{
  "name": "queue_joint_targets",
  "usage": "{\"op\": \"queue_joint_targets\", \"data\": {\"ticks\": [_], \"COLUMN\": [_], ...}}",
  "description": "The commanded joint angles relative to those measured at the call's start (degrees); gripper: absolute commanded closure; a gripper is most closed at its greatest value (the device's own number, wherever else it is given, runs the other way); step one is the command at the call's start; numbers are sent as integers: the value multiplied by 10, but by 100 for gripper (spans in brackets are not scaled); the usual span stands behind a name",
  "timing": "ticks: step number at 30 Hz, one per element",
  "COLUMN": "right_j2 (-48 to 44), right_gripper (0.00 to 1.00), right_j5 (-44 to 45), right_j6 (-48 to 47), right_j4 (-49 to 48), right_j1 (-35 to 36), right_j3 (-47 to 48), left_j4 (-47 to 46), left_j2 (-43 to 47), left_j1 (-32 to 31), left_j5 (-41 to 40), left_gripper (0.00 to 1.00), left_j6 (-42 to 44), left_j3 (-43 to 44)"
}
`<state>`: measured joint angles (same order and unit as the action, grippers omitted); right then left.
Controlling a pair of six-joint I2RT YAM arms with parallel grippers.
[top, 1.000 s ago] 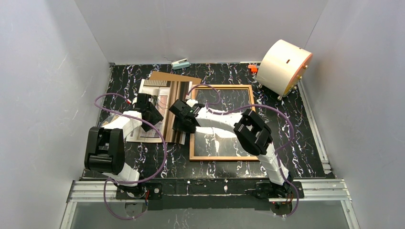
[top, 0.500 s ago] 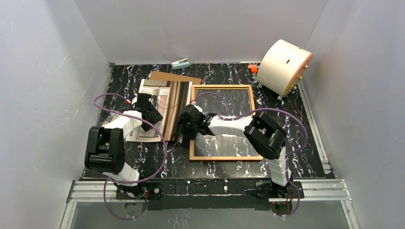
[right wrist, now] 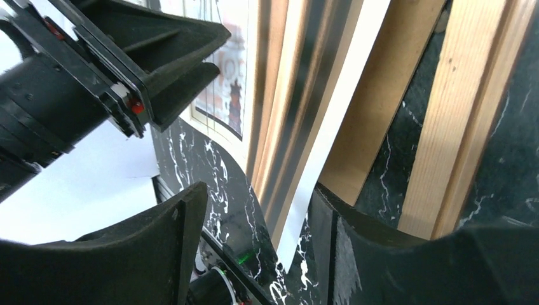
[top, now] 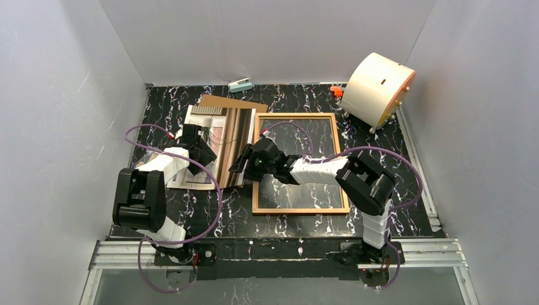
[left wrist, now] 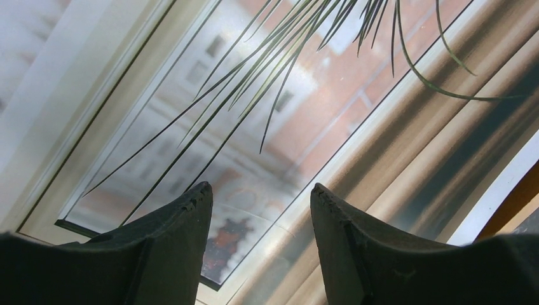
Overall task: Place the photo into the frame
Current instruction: Pick up the photo at the center of the board.
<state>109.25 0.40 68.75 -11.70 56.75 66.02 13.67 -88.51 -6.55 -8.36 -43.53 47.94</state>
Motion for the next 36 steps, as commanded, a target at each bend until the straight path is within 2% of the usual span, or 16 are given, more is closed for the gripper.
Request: {"op": "queue_joint_targets", "data": {"ticks": [1, 6, 12, 20, 22, 24, 26, 27, 36], "right_j2": [-16, 7, 37, 70, 75, 80, 87, 89, 30], "right_gripper": [33, 40, 52, 56, 64, 82, 95, 99, 99], "right_j5": [-43, -68, -82, -88, -88, -85, -81, -81, -109], "right_j6": [5, -7, -18, -28, -31, -43, -57, -61, -109], "right_j4": [-108, -109, -101, -92, -88, -80, -66, -66, -144], "right_j1": [-27, -42, -43, -48, -49, -49, -49, -50, -59], "right_j3": [-27, -14, 4, 30, 37, 52, 68, 73, 71], "left_j4": [35, 35, 46, 62, 69, 78, 84, 89, 191], "left_j2": [-13, -11, 10, 36, 39, 47, 64, 75, 195], "left_j1": [5, 5, 5, 5, 6, 6, 8, 8, 12], "left_j5": [-16, 0, 1, 1, 0, -2, -4, -6, -54], "left_gripper": [43, 44, 44, 43, 42, 42, 39, 37, 9], "left_j6": [5, 4, 8, 23, 26, 28, 29, 29, 54], "left_j3": [-18, -14, 0, 21, 26, 32, 39, 42, 110]}}
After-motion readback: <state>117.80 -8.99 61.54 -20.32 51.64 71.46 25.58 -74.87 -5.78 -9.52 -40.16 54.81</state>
